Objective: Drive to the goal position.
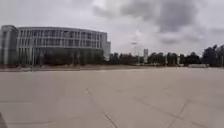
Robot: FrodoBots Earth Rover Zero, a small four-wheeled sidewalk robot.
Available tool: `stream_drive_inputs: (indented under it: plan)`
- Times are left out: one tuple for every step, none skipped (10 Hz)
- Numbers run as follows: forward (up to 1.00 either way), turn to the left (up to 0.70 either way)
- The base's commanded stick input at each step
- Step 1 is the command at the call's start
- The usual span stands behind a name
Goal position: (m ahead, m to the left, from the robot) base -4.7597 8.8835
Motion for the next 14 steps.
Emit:
stream_drive_inputs:
  plan:
    - [0.06,0.18]
    - [0.06,0.18]
    - [0.06,0.19]
    - [0.06,0.18]
    - [0.06,0.2]
    - [0.06,0.19]
    - [0.06,0.18]
    - [0.06,0.18]
    - [0.06,0.18]
    - [0.06,0.18]
    - [0.06,0.18]
    - [0.06,0.21]
    - [0.06,0.24]
    - [0.06,0.24]
